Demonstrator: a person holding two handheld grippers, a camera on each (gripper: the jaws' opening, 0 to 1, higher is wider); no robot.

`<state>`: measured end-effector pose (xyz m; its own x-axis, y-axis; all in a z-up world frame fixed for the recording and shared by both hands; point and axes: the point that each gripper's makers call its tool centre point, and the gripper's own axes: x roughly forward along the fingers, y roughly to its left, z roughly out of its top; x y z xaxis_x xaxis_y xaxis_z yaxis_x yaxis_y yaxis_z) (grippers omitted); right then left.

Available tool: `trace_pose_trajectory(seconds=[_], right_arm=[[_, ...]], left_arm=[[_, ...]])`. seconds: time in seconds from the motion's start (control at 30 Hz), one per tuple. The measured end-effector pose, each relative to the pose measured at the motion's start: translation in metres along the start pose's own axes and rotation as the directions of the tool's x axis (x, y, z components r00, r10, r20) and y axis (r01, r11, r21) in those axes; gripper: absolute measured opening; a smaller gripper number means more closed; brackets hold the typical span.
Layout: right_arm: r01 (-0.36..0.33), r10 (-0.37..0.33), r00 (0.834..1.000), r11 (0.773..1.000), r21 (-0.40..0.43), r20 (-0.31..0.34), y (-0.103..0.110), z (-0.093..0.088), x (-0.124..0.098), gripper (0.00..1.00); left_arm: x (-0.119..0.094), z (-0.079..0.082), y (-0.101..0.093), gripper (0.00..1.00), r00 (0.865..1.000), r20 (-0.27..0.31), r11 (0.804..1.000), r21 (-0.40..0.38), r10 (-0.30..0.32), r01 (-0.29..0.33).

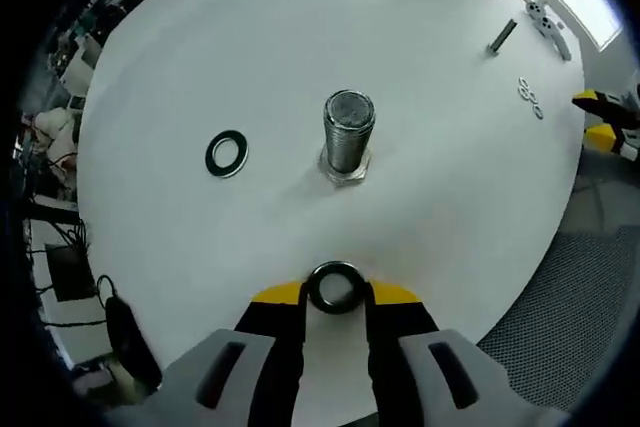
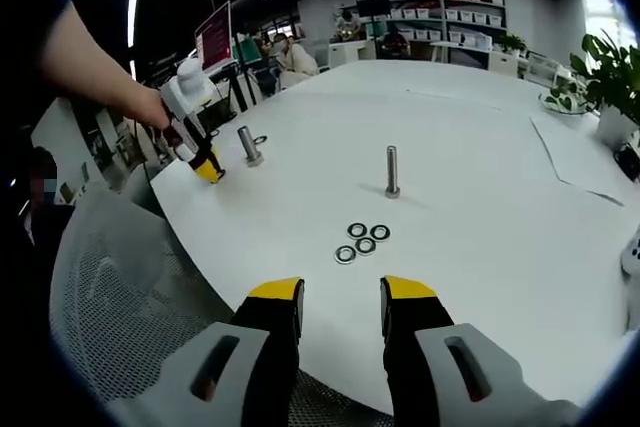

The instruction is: Place the washer onto the threaded stud by aligning its center hole with the stud, sliding it down to the base, and recovering from edge contact or off-axis alignment until the washer reaches the visible bottom stop.

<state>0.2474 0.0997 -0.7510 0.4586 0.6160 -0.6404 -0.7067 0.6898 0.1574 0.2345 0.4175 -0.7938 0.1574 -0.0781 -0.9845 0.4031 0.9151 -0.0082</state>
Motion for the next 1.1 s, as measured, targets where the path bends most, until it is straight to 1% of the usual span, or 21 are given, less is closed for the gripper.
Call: trace_pose_trajectory(seconds=[0.07,0.17,0.23,0.27,0.4,0.5,0.6,0.73,0.9,1.1], right_arm=[[0.0,0.0,1.0,1.0,0.0,-0.001,0.0002,0.0,-0.0003,0.33],[0.0,0.0,1.0,1.0,0.002,0.0,0.0,0.0,-0.0004,0.33],[-0.001,0.001,1.0,1.0,-0.001,-0.001,0.0003,-0.0002,-0.0001,0.33],[-0.001,0.001,1.0,1.0,-0.002,-0.002,0.0003,-0.0002,0.0,0.33],[-0.001,0.001,1.0,1.0,0.0,-0.003,0.0005,-0.0003,-0.0002,0.33],[-0.002,0.002,1.0,1.0,-0.002,-0.005,0.0006,-0.0008,-0.0001,0.33],[0.002,-0.002,1.0,1.0,0.0,-0.005,-0.0002,-0.0009,-0.0002,0.33],[0.004,-0.004,1.0,1.0,0.0,-0.007,-0.0002,-0.0014,-0.0003,0.33],[0.007,-0.007,1.0,1.0,0.001,-0.007,-0.0009,-0.0014,-0.0004,0.33],[0.01,-0.01,1.0,1.0,-0.001,-0.007,-0.0016,-0.0015,-0.0001,0.33]], left_arm=[[-0.0002,-0.0003,-0.0004,0.21,1.0,-0.009,1.0,0.005,-0.003,0.003],[0.0016,-0.0004,0.0012,0.22,1.0,-0.008,1.0,0.016,-0.009,0.009],[0.0027,-0.0003,0.0017,0.22,1.0,-0.002,1.0,-0.001,-0.014,0.014],[0.0034,0.0014,0.0022,0.22,1.0,0.011,1.0,-0.014,-0.009,0.01],[0.0045,0.0023,0.0014,0.22,1.0,0.026,1.0,0.01,-0.011,0.011],[0.0056,0.0032,0.0015,0.22,1.0,0.014,1.0,0.016,-0.016,0.016],[0.0072,0.0043,0.0017,0.21,1.0,-0.024,1.0,0.02,-0.005,0.005],[0.0057,0.0033,0.0,0.2,0.999,-0.051,1.0,0.022,0.003,-0.002],[0.0047,0.0025,-0.0007,0.19,0.999,-0.054,1.0,0.023,0.002,-0.001],[0.005,0.0021,-0.0002,0.19,0.999,-0.044,1.0,0.027,0.001,0.0]])
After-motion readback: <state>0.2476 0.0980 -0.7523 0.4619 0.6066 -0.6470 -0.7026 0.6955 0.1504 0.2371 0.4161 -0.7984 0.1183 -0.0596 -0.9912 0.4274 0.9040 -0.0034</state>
